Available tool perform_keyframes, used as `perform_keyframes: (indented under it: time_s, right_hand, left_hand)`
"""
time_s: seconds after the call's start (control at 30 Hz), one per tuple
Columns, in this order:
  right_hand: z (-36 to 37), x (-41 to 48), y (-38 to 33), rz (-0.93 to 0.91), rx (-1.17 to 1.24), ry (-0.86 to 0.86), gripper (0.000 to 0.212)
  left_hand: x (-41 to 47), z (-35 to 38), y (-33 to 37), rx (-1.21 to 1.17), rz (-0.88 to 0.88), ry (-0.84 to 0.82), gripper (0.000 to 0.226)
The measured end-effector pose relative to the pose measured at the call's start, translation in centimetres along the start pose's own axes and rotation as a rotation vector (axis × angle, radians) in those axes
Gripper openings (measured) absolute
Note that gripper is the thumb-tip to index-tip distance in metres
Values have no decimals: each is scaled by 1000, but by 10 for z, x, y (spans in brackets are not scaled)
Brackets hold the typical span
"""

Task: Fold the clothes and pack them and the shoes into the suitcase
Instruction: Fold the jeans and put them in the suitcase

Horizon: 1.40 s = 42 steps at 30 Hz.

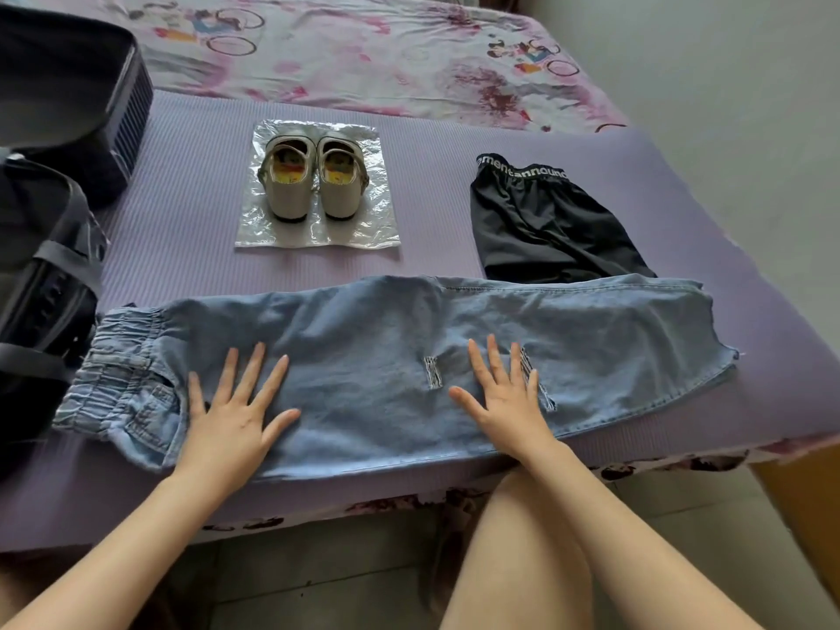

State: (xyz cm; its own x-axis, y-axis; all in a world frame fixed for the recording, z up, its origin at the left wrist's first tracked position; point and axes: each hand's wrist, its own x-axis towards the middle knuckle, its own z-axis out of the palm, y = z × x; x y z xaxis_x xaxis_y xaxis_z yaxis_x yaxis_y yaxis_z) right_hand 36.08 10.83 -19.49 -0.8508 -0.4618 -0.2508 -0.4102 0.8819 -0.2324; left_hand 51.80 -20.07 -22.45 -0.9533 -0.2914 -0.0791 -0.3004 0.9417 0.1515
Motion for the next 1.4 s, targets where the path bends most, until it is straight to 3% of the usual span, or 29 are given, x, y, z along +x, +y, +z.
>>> perform_keyframes:
  time_s: [0.1, 0.27, 0.33, 0.43, 0.53, 0.67, 0.8, 0.93, 1.1, 1.3, 1.4]
  right_hand:
    - [19, 8, 13, 27, -53, -29, 97]
    - [3, 5, 16, -30, 101, -12, 77]
    - [-16, 6, 26, -64, 147, 146, 69]
    - [-49, 18, 60, -10, 196, 386, 53]
    - [-87, 35, 112, 122, 186, 445, 51]
    - [-133, 60, 187, 218, 139, 421, 55]
    - [-157, 82, 237, 314, 25, 294, 51]
    - [-156, 99, 262, 303, -59, 233, 47]
    - [-149, 105, 277, 275, -43, 121, 39]
    - [-155, 110, 300, 337, -29, 165, 37]
    - [-151, 112, 303, 308, 6, 317, 20]
  left_hand:
    - [-5, 10, -7, 21, -46, -67, 71]
    - [6, 5, 8, 8, -96, 15, 82]
    - [19, 0, 34, -55, -93, 71, 83]
    - [44, -8, 96, -114, 68, 142, 77]
    - [71, -11, 162, -185, 208, 133, 83]
    - [101, 0, 228, -121, 311, 98, 74]
    - [127, 4, 258, -42, 260, 3, 66]
    - [154, 8, 259, -21, 256, -17, 68]
    - [154, 38, 243, -39, 261, -15, 90]
    - [157, 40, 247, -38, 268, 35, 83]
    - [153, 37, 264, -62, 311, 64, 80]
